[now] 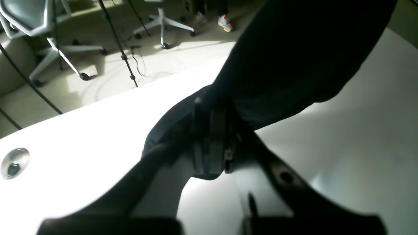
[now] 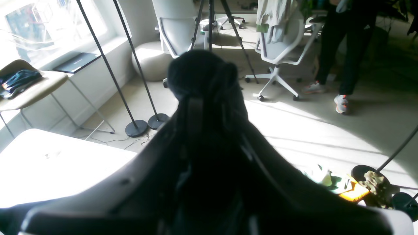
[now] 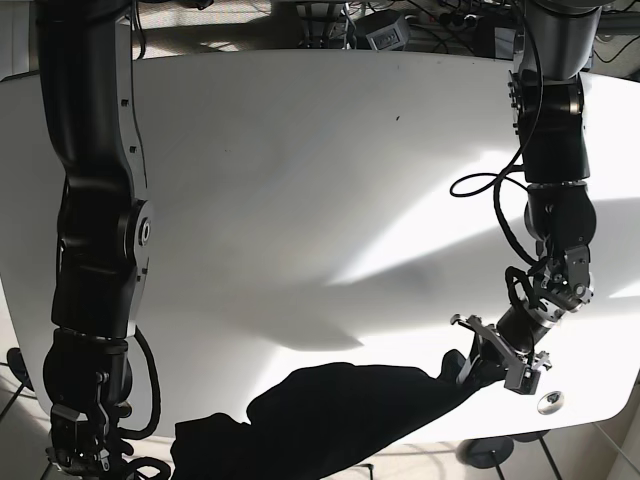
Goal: Fold the T-shirt properly
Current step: 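Stretch the shirt between both grippers and lay it across the table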
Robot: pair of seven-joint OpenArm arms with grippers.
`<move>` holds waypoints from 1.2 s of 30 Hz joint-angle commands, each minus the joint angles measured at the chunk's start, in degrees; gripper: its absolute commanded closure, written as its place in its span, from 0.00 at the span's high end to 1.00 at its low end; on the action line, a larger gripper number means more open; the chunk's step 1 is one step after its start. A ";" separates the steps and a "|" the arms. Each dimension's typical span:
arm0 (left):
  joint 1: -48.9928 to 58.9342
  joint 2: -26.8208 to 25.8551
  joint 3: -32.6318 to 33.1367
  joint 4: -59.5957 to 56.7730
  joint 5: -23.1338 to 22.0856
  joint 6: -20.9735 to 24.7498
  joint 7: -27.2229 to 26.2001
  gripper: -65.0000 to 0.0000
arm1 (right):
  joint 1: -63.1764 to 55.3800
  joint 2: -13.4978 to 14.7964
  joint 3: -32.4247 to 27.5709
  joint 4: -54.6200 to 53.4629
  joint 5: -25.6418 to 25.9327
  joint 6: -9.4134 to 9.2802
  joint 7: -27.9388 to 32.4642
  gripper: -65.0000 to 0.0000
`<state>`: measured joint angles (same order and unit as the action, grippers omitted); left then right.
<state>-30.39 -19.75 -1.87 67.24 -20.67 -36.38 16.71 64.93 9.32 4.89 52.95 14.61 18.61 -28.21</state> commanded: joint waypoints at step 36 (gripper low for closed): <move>37.12 -3.86 -23.85 24.32 -0.21 -3.62 8.65 0.00 | -79.74 -7.78 20.65 59.89 16.82 -0.46 -9.82 0.99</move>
<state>7.46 -22.41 -25.15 90.48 -19.99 -39.97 27.00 -15.44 1.30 26.33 111.50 30.06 17.63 -39.75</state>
